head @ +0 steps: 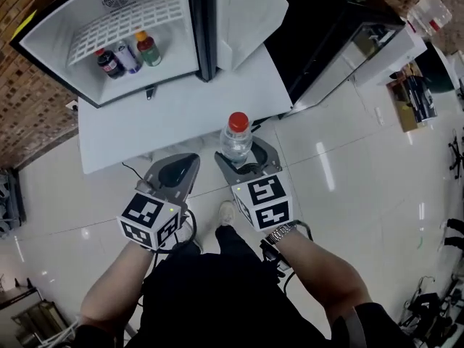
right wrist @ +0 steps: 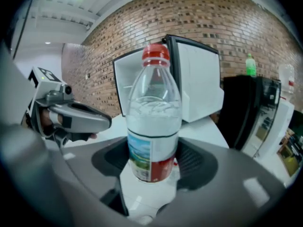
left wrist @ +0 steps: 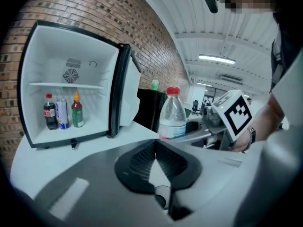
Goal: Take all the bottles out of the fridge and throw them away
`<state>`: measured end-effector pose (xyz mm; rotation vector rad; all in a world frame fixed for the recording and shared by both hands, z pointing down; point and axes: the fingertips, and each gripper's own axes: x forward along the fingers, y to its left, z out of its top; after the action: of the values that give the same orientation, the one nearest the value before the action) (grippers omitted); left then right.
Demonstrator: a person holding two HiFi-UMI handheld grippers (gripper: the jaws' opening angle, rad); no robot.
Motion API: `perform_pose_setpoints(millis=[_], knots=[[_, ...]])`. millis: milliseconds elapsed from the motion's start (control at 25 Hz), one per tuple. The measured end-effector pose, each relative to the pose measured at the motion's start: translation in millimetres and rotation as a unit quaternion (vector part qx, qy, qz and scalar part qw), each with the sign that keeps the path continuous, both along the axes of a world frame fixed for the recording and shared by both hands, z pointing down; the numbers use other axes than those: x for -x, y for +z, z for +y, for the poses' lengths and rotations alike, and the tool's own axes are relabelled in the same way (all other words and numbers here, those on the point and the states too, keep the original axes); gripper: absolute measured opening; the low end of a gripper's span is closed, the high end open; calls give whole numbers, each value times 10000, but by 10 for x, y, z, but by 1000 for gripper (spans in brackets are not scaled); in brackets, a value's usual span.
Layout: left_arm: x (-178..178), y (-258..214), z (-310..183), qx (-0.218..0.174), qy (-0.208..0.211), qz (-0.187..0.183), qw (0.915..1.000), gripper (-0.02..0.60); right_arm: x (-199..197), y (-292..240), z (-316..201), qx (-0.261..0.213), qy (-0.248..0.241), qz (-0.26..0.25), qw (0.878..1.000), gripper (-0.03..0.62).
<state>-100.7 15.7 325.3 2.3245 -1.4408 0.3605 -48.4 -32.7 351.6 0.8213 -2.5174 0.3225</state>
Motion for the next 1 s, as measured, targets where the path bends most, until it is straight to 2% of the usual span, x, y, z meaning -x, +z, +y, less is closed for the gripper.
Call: perform_pose_setpoints(millis=[240,480,800,1000], knots=[[-405,435,-77,279,719,-68,9970,3,-443,694,144,566,591,266,9963,291],[-835,948,-86,584,1280,-152,9899,3,-919,1463,367,1255,1115,502,9845,290],[-1210,1767,7,1137,1553,-260,9810,5,-1331,2672,640,2324,1563,692,9575,290],[-1297,2187,-6,1380,1533,-279,9781,3,-1476,3412,706,2888,1792,810,9370,290]])
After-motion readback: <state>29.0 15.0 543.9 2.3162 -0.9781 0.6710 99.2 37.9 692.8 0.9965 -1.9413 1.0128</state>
